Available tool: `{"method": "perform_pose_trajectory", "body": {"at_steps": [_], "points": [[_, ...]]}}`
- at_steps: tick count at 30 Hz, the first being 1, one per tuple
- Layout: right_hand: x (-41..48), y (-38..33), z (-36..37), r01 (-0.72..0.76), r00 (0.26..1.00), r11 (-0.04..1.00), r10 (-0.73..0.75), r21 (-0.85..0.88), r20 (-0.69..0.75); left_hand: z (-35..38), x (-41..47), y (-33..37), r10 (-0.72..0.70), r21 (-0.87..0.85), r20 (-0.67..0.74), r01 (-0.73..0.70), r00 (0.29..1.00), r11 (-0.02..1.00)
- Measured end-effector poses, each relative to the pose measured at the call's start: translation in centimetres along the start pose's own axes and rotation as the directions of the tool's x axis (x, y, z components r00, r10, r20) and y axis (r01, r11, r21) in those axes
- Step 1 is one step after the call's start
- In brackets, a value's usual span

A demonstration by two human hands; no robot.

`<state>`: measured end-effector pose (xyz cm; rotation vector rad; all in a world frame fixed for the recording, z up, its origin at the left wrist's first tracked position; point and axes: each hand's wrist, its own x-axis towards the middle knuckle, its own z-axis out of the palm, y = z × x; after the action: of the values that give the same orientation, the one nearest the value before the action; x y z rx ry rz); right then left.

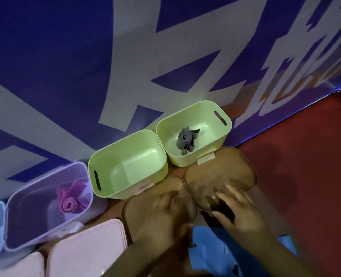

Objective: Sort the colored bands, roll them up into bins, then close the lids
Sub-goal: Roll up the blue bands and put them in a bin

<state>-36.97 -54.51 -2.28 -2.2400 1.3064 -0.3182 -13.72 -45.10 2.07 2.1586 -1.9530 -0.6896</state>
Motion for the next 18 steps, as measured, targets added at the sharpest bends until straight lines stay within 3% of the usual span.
{"method": "perform_pose_trajectory", "body": {"at_steps": [4,7,11,14,18], "points": [[-3.4,0.3,2.1,0.123,0.992,0.992,-0.123,0.001,0.031,5.9,-2.5,-0.5,-0.085,-0.176,0.12,0.105,0.989,0.979],[-4.8,0.8,3.9,0.103,0.979,0.995,-0.099,-0.012,0.178,9.4,-3.8,-1.2,-0.076,-0.179,0.145,0.101,0.987,0.979],[-5.5,2.0,6.0,0.106,0.968,0.991,-0.085,-0.078,0.235,11.5,-4.4,-0.6,-0.106,-0.059,0.198,0.119,0.974,0.991],[-5.2,2.3,6.4,0.098,0.971,0.989,-0.07,-0.113,0.229,11.6,-4.5,0.0,-0.093,0.057,0.168,0.084,0.981,0.995],[-4.8,2.4,6.2,0.059,0.977,0.987,-0.027,-0.148,0.209,11.7,-4.2,0.3,-0.119,-0.011,0.078,0.12,0.99,0.993]]}}
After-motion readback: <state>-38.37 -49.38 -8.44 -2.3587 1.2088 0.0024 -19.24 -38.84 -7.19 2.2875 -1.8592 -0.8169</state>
